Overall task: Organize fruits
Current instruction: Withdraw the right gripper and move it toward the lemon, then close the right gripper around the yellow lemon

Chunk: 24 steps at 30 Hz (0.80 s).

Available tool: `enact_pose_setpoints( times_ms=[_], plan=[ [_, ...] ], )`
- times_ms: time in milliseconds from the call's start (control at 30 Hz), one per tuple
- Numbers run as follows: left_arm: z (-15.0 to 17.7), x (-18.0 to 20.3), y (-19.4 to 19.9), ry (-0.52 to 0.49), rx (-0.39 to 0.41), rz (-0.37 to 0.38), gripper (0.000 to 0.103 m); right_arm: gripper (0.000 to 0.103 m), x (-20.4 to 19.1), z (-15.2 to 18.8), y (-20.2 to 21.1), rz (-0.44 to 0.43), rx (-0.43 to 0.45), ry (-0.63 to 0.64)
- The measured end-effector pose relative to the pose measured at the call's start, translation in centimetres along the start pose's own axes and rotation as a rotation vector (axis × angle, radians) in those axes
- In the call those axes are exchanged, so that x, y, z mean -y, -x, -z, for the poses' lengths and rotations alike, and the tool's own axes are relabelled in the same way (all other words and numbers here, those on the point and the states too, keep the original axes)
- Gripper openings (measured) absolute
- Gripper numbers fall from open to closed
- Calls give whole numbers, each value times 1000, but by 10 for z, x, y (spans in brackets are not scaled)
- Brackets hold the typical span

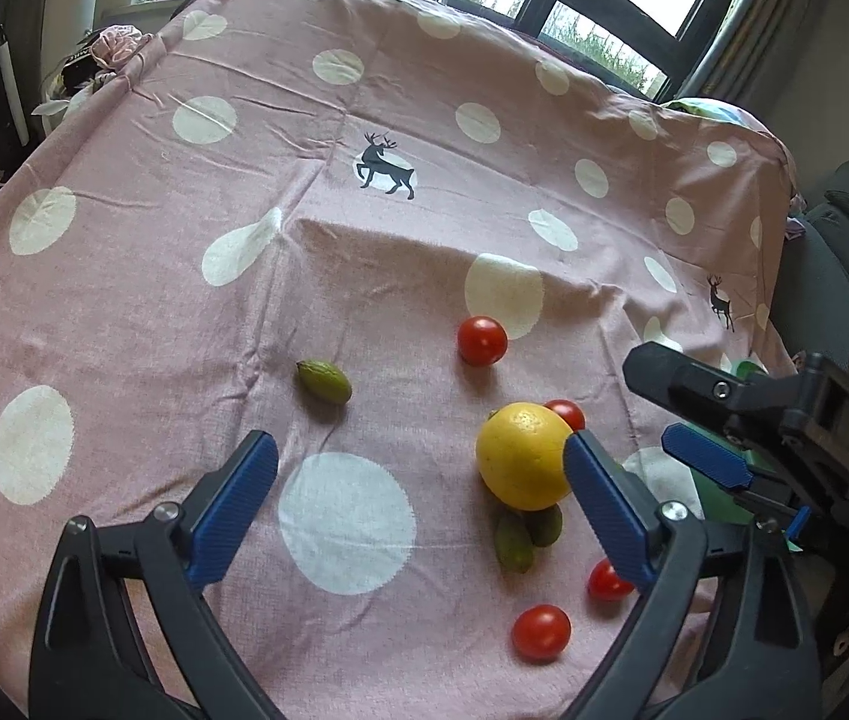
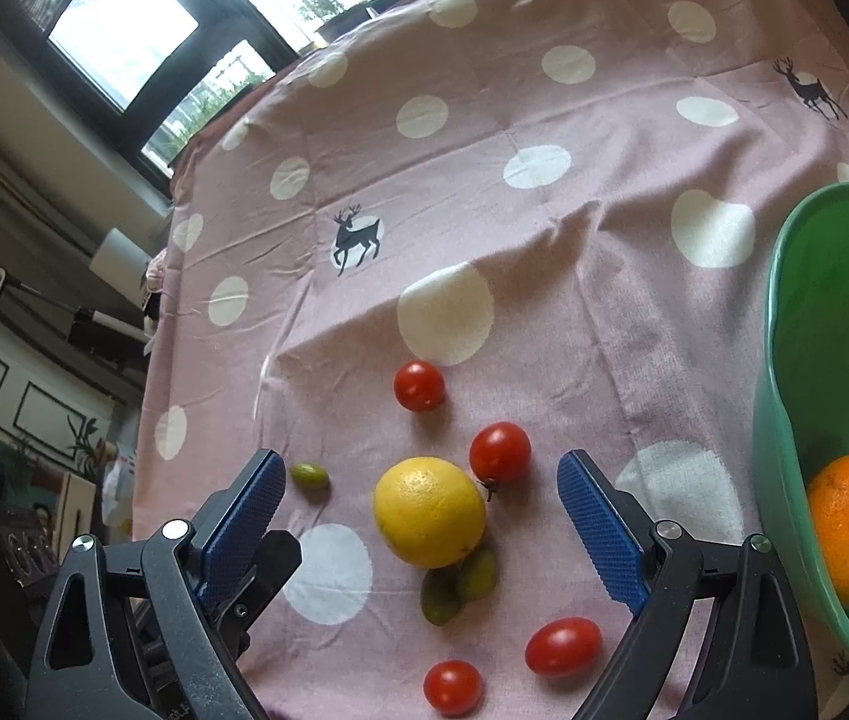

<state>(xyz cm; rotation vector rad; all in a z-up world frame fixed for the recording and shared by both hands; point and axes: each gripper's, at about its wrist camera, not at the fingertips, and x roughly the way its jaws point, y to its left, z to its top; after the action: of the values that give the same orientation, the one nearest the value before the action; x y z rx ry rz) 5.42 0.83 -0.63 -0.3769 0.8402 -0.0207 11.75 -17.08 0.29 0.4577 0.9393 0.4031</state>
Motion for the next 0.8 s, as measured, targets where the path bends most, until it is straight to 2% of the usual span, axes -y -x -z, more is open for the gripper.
enact_pose_setpoints(
  times_ms=[67, 200, 233, 300, 400, 433, 533, 633, 800],
  plan=[
    [1, 0, -2, 5, -13, 4, 95, 93, 2, 0, -2, -14, -10, -10],
    [2, 4, -8, 14, -45, 49, 91, 85, 4, -1, -5, -42, -21, -27],
    [3, 6, -10, 13, -54, 63, 90, 79, 4, -1, -6, -47, -26, -30],
    [5, 11, -13, 4, -68, 85, 84, 74, 5, 0, -11, -56, -46, -39],
    [8, 18, -20, -20, -97, 99, 71, 63, 5, 0, -21, -68, -85, -43],
    [9, 20, -23, -23, -110, 110, 66, 63, 4, 0, -24, -72, -98, -42],
    [10, 22, -29, -1, -142, 168, 62, 63, 3, 0, -33, -74, -122, -37],
    [8, 24, -29, 10, -134, 211, 62, 63, 3, 1, -39, -67, -139, -42],
    [8, 24, -34, 19, -144, 239, 62, 63, 2, 0, -46, -55, -161, -37]
  ],
)
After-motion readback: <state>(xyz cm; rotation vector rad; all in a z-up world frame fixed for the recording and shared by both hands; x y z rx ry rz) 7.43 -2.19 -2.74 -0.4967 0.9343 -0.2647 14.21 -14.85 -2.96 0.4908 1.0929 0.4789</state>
